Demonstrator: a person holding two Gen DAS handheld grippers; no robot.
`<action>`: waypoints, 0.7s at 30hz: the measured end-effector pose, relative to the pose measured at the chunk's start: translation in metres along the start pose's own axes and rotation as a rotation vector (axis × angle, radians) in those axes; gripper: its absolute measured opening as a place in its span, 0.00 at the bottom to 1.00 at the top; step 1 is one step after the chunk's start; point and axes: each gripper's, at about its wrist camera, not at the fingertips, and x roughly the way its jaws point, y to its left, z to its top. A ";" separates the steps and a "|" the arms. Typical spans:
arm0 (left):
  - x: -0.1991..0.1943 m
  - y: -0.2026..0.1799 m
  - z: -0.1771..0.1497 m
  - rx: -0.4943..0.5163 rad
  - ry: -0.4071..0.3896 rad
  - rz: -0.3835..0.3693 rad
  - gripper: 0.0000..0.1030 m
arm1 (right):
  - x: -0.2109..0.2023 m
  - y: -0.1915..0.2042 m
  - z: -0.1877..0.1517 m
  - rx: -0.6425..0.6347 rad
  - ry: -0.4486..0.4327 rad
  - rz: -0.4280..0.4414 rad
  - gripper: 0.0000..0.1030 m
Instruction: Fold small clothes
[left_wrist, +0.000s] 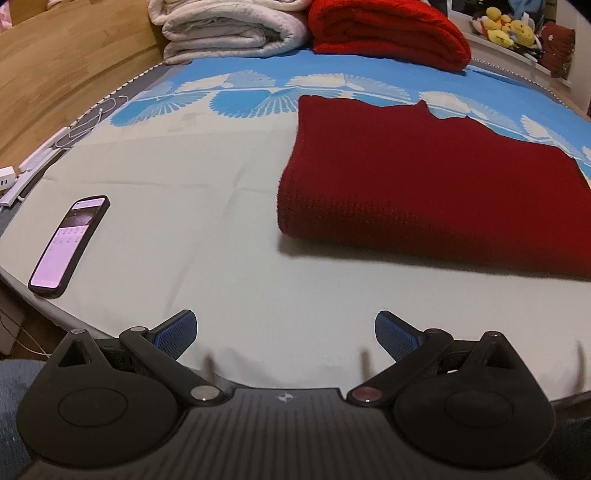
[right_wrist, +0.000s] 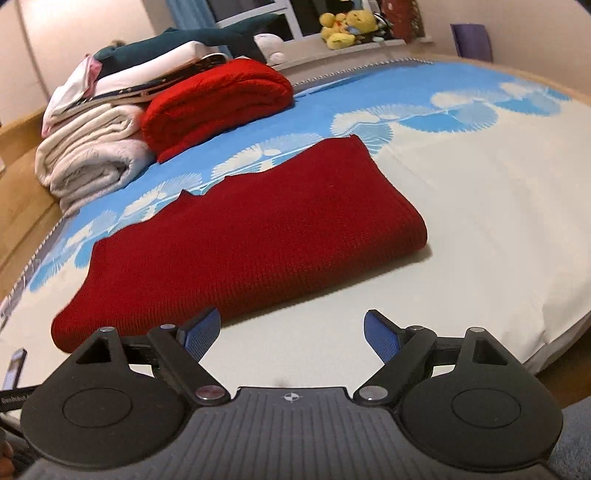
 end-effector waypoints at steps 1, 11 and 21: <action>0.000 0.000 -0.001 0.002 -0.001 -0.002 1.00 | 0.000 -0.001 0.000 0.003 0.001 -0.005 0.83; 0.005 -0.002 0.002 0.011 -0.003 -0.013 1.00 | 0.003 -0.007 -0.002 0.039 0.016 -0.019 0.83; 0.014 -0.013 0.008 0.028 0.003 -0.044 1.00 | 0.016 -0.010 0.002 0.081 0.058 0.004 0.83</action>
